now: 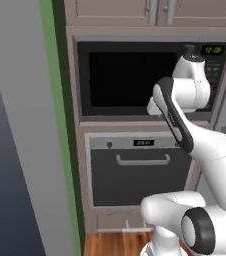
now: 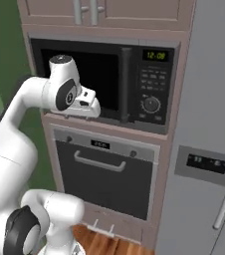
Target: Take the baked cake out of the oven and place it on the plate for cooling. Then close the oven door.
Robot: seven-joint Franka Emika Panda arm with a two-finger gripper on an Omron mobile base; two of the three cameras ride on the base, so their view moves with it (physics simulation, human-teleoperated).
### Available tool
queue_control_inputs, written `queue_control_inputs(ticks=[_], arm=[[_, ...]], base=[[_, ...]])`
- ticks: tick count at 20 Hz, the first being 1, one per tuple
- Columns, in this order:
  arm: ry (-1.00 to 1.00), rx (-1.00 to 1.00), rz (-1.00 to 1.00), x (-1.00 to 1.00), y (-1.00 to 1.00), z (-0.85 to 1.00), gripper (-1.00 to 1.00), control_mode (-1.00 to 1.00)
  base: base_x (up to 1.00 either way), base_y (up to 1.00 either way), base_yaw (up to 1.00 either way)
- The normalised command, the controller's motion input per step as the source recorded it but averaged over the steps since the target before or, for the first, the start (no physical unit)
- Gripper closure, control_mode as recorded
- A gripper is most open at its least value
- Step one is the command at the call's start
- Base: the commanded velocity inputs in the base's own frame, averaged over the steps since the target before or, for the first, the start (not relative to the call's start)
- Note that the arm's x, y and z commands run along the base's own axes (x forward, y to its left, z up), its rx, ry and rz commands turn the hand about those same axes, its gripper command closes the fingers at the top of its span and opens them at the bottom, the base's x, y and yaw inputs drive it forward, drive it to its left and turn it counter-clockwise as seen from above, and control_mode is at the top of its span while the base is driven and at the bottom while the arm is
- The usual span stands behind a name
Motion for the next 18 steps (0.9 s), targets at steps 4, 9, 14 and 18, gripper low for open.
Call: queue_control_inputs(ticks=[4,9,14,18], arm=[[0.00,0.00,0.00,0.00,0.00,0.00,-1.00,1.00],[0.00,0.00,0.00,0.00,0.00,0.00,-1.00,1.00],[0.00,0.00,0.00,0.00,0.00,0.00,-1.00,1.00],[0.00,0.00,0.00,0.00,0.00,0.00,-1.00,1.00]], base=[[0.00,-0.61,0.61],[-0.04,-0.90,0.63],[-0.10,-0.98,0.59],[-0.27,-0.78,0.51]])
